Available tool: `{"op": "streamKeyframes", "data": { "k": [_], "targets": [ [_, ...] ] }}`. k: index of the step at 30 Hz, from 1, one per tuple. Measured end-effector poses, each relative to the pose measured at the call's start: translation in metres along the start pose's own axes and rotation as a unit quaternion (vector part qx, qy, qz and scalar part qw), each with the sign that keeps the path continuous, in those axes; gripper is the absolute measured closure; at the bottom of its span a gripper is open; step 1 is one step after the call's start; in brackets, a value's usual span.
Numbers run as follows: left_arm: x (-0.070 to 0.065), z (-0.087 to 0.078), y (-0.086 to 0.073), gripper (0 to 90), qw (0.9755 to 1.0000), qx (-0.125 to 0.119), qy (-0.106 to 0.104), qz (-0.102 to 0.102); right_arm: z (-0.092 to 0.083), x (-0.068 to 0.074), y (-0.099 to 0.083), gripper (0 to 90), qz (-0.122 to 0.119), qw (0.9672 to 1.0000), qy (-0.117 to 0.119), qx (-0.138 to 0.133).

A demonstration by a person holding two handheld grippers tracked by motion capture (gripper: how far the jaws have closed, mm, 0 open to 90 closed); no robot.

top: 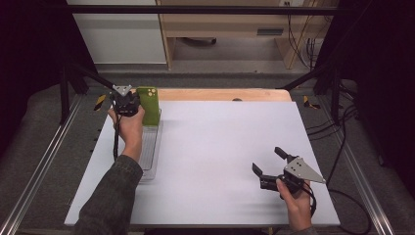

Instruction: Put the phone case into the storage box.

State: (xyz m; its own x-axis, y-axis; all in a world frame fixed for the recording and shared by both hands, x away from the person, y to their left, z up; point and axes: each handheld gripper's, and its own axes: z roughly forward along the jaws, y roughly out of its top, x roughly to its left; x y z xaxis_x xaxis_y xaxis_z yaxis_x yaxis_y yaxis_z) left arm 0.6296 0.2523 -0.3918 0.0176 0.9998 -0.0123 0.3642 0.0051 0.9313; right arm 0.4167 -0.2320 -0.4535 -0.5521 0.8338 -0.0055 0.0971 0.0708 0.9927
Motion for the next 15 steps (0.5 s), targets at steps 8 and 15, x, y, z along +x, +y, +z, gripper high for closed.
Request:
{"op": "streamKeyframes", "data": {
  "k": [8,15],
  "targets": [
    [-0.001,-0.001,-0.001,82.8,0.9998,-0.005,-0.011,-0.014,0.0,0.0,0.0,2.8,0.0,1.0,0.0,0.001],
    [-0.007,-0.019,0.001,58.0,0.999,-0.035,-0.026,-0.01,0.0,0.0,0.0,2.8,0.002,1.0,0.0,-0.002]
  ]
}}
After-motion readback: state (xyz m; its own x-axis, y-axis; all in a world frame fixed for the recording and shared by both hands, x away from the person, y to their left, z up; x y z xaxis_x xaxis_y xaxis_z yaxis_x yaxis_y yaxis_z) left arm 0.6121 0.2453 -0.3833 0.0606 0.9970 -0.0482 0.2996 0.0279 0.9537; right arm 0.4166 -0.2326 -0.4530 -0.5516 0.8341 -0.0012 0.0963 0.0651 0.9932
